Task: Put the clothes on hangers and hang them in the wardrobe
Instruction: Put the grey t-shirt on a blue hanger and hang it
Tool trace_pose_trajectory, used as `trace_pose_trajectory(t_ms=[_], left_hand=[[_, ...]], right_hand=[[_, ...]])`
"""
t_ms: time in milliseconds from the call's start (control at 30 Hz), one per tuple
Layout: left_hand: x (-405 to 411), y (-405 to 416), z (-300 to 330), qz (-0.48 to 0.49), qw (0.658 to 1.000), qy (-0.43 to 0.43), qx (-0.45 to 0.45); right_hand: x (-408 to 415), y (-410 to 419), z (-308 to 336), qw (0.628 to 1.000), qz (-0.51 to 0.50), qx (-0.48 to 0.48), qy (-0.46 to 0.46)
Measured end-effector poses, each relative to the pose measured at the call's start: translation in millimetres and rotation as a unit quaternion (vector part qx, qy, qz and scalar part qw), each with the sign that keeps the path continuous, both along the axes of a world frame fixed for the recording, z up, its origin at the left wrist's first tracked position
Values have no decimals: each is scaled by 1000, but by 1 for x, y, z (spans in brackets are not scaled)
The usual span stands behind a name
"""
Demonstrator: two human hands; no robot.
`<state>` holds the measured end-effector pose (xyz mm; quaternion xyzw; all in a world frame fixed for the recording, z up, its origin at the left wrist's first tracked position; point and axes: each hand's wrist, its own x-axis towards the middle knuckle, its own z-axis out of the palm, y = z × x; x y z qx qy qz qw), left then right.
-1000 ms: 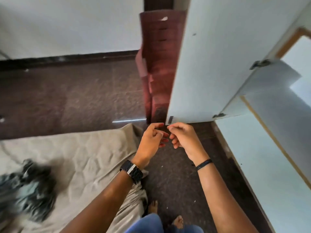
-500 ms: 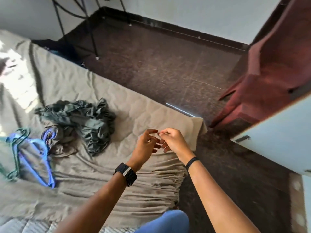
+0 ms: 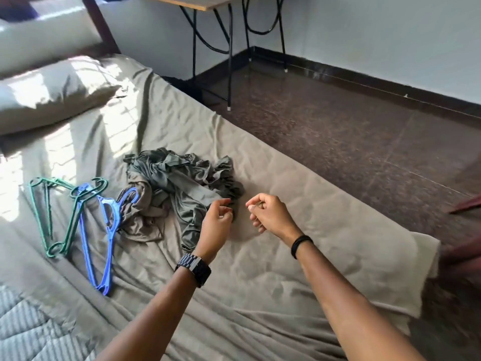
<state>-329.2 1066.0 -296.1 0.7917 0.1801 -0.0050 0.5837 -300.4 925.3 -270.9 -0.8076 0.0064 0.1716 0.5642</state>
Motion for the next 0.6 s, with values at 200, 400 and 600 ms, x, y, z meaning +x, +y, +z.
trace_pose_trajectory(t_ms=[200, 400, 600], left_hand=[[54, 59, -57, 31, 990, 25, 138], [55, 109, -82, -69, 985, 75, 138], [55, 135, -97, -147, 981, 96, 82]], right_hand=[[13, 52, -44, 999, -11, -20, -30], [22, 107, -67, 988, 8, -136, -71], [38, 136, -92, 975, 64, -202, -59]])
